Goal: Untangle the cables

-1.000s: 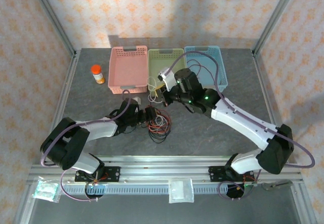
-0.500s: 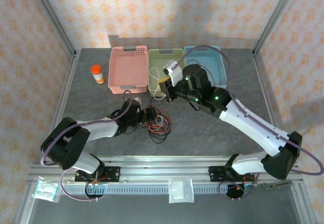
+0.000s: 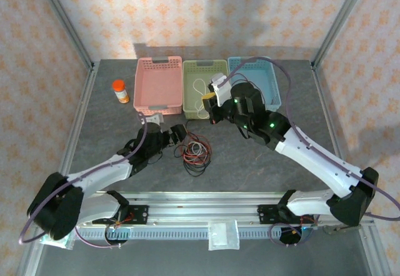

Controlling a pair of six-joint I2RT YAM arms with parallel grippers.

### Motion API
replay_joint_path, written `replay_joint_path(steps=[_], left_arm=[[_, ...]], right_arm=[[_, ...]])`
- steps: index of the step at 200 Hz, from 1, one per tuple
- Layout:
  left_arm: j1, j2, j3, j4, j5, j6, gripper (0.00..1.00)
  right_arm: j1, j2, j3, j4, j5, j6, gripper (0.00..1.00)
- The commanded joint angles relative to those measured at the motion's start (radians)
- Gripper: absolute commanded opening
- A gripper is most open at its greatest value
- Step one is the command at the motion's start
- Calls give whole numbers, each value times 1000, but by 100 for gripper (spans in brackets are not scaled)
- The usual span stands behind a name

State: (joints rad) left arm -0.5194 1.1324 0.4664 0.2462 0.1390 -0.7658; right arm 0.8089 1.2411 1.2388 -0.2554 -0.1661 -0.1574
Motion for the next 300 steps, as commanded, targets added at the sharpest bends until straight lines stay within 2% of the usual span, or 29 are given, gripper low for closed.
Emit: replay_joint_path(steps=[1,25,54,100,122,149,209,300], left_arm=[[-4,-62,58,-62,-72,64,91],[-3,-97,131,-116,-53,137,91],[10,-129,215,-172,-6,213,91],[87,-124,318,-156,280,281,87],[94,-90,370,-141,422,314,86],[93,-36,434,-123,551,333,77],[65,25,515,-93,623,349,76],[15,105,553,15,612,306,73]], right_arm=[[5,-35,-23,73,35,8,0],[-2,-26,-11,53,9,-1,0],[-54,-3,24,0,-114,8,0],[-175,-6,20,-2,-354,44,0],[-241,-8,8,20,-518,86,0],[-263,-11,1,45,-632,115,0],[-266,-54,5,108,-736,166,0],[-266,-57,15,135,-800,203,0]])
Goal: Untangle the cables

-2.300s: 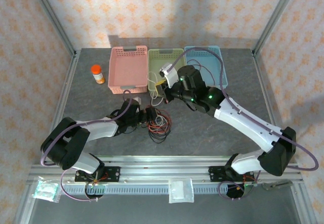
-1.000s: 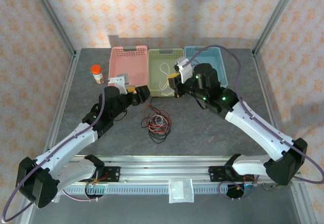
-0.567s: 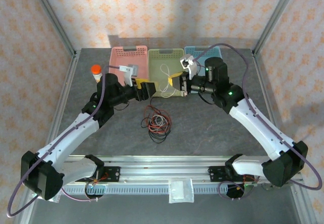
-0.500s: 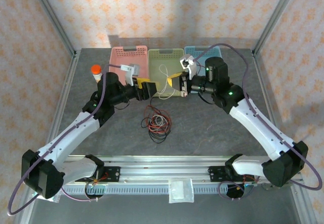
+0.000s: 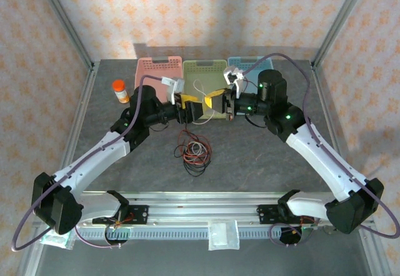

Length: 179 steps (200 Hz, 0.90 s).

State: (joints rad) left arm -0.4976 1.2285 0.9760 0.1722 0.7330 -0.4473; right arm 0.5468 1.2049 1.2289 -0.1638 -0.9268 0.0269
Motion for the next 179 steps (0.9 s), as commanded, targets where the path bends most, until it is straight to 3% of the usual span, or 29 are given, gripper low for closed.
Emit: replay_joint_path(steps=[1,43,63,87,114,179], left_arm=[[-6,10,45,90,18,-13,73],[-11,23,51,68,-42,-7,53],[-7,8,53,9,-181,12,41],[23,-4,57,-54,-413,-25,43],[86,19,59,-7,-375,-93,46],[108,105,104,-11,-391,-133,41]], right_arm=[[-4,-20,25,43,-40,21,0],[-4,-49,18,44,-39,25,0],[-4,-63,18,30,-25,15,0],[-4,-70,23,12,-37,10,0],[-4,-72,11,20,-67,28,0],[-4,-110,-8,-14,-18,5,0]])
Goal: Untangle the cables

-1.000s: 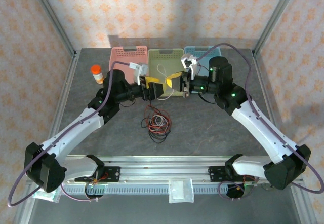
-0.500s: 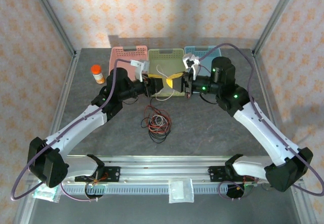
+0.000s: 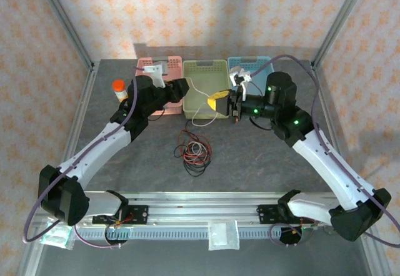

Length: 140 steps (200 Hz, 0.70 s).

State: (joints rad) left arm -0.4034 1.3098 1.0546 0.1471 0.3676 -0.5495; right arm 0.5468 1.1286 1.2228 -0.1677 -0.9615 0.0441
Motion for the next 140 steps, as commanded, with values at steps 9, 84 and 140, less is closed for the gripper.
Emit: replay_joint_path(steps=[9,84,140], left_arm=[[18,33,24,20,-25,-32,41],[54,293,259,-110,26,-43,44],[106,396,283,-177,7,-43,44]], right_arm=[[-4,-39,-5,-13,73,-10,0],[-7,145,77,-17,621,173,0],[-17,449,240,-38,739,167,0]])
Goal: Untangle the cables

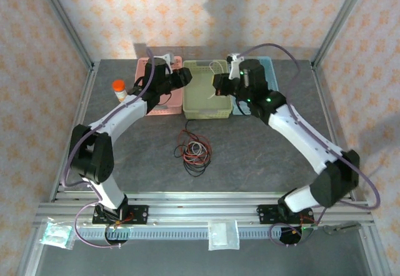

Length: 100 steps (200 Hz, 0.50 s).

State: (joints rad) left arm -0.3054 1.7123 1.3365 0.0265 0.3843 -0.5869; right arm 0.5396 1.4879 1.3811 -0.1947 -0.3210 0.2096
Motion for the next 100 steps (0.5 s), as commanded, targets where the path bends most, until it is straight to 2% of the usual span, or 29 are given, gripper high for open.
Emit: replay_joint_path(steps=[1,41,100], left_arm=[[8,-8,-1,-56,-12,-5,44],[6,-110,-125,-40,-27,-5,49],[-32,-320,-343,-136,-144,54,54]], right_arm=[[-10,95,85,-10,99,0,0],[-16,324,244,-49,133,-23,0],[-16,674,571,-264,193,-10,0]])
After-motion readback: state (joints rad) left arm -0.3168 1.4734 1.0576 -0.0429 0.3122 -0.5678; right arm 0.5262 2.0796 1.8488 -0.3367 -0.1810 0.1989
